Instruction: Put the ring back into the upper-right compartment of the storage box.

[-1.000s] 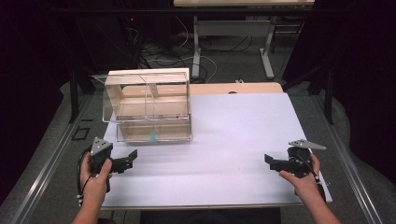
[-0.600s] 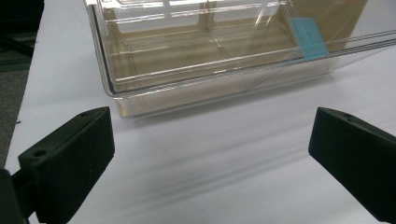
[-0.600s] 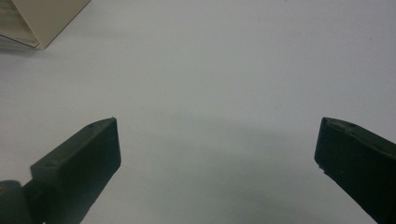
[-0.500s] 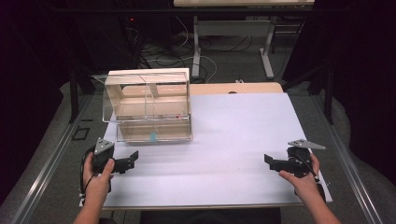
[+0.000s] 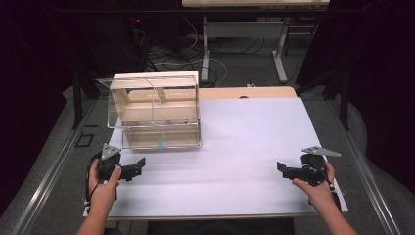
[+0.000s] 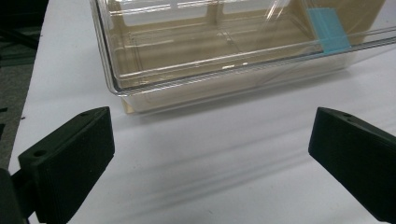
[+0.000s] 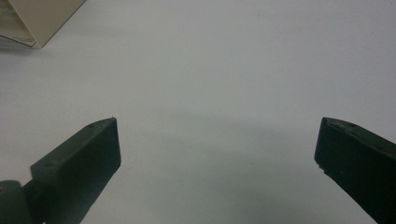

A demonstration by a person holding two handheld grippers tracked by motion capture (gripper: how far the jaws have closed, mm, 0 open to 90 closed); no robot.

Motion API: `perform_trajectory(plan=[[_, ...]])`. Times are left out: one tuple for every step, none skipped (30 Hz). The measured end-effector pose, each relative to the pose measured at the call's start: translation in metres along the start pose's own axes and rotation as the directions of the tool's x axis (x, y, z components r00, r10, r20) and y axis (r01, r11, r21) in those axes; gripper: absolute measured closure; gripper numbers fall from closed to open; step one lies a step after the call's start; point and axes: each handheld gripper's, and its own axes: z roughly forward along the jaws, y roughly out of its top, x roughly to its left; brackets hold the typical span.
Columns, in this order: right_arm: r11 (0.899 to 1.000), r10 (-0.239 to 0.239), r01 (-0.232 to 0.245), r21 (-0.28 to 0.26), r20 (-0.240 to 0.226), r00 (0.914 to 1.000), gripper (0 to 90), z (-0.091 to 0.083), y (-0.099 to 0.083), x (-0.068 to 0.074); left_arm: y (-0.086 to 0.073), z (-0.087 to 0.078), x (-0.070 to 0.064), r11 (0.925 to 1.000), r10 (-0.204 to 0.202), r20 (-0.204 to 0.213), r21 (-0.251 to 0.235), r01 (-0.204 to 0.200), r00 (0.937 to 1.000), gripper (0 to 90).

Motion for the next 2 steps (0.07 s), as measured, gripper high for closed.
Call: perform_trajectory(plan=[[1.0,-0.001,0.001,0.0,0.0,1.0,0.0,0.0003,-0.0002,-0.0001,0.0005,-0.0006,0.0,0.9999,0.003,-0.002,0.017,-0.003,1.0,0.5],[1.0,0.0,0.0,0.002,-0.001,1.0,0.0,0.0007,-0.0003,-0.0002,0.0001,0.0007,-0.0005,1.0,0.0,-0.005,0.004,0.0,1.0,0.5]])
